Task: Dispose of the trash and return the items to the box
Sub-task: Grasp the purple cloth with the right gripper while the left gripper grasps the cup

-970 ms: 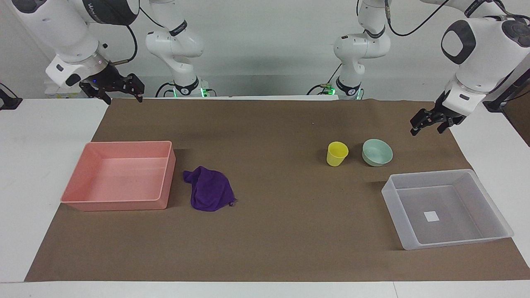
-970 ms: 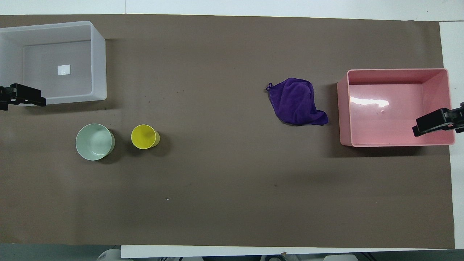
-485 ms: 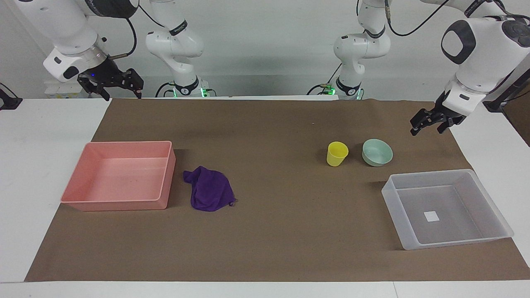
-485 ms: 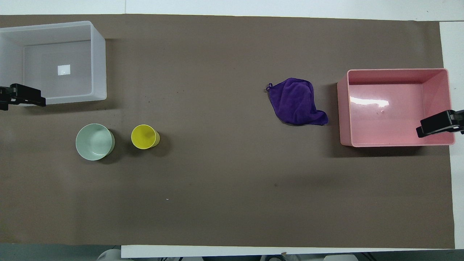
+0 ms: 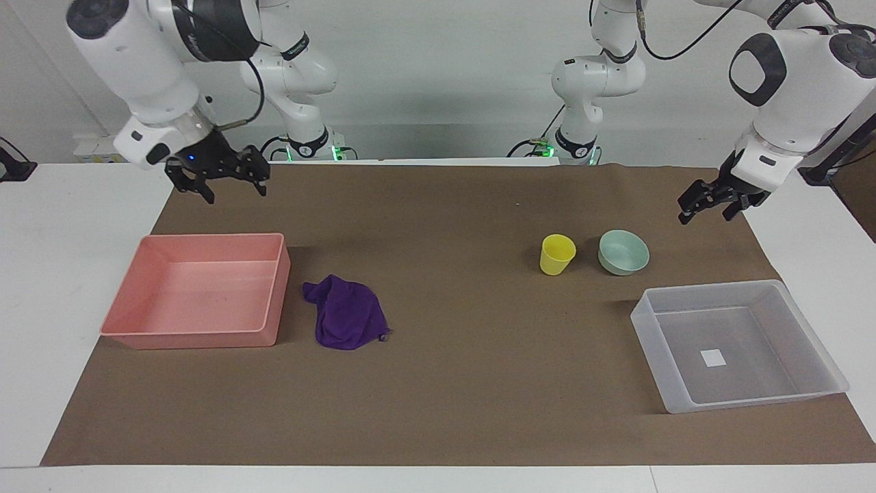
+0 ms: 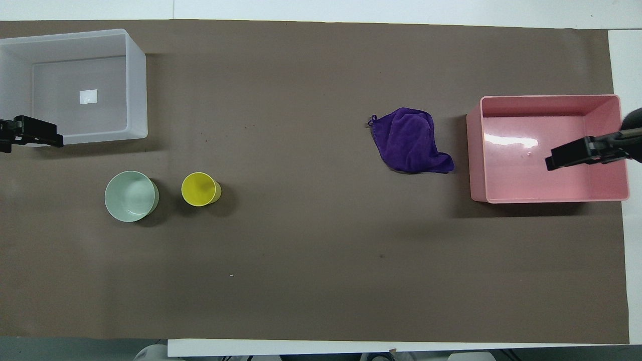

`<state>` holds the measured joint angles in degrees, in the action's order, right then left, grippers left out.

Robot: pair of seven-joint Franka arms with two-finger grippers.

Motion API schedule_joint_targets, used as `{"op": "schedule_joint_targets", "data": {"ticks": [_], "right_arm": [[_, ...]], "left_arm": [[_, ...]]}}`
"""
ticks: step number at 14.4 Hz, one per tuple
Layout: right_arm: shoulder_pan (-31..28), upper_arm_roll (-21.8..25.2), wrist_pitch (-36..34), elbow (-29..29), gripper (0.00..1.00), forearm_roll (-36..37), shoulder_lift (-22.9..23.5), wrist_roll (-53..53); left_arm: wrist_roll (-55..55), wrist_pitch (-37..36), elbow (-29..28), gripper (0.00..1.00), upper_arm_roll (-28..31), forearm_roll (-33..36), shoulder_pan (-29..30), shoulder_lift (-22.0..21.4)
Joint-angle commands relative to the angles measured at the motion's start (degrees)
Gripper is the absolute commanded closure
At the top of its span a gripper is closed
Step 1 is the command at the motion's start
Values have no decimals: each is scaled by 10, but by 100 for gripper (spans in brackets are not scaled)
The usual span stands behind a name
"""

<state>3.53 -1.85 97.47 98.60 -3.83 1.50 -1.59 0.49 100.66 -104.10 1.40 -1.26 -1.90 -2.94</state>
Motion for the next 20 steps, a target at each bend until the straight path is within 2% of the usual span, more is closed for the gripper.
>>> {"op": "schedule_joint_targets", "data": {"ticks": [1,3,6,8,10,12,14,16,18,20], "right_arm": [[40,-1,75,3,0,-6,64,50],[67,-1,140,16,0,-3,99,67],[76,-1,242,68,0,1,127,79],[82,-1,273,84,1,4,150,81],[83,-1,307,91,16,4,169,80],[83,-1,330,104,50,4,180,80],[80,-1,322,107,74,4,180,80],[81,-1,320,110,99,4,179,81],[78,-1,315,103,100,4,179,80],[76,1,265,72,100,4,173,81]], "left_arm": [[2,-10,8,0,0,7,0,-1],[3,-14,8,0,-2,6,-6,-4],[0,-16,8,0,-3,6,-44,-8],[-4,-3,-31,0,-3,6,-60,-27],[-38,47,-94,0,-3,6,-78,-55],[-83,83,-160,0,-5,6,-114,-74],[-78,101,-210,0,-4,7,-108,-74],[-82,156,-245,0,-3,33,-93,-50],[-81,175,-261,0,-3,78,-67,-30],[-80,238,-307,0,-4,79,-33,-26]]}}
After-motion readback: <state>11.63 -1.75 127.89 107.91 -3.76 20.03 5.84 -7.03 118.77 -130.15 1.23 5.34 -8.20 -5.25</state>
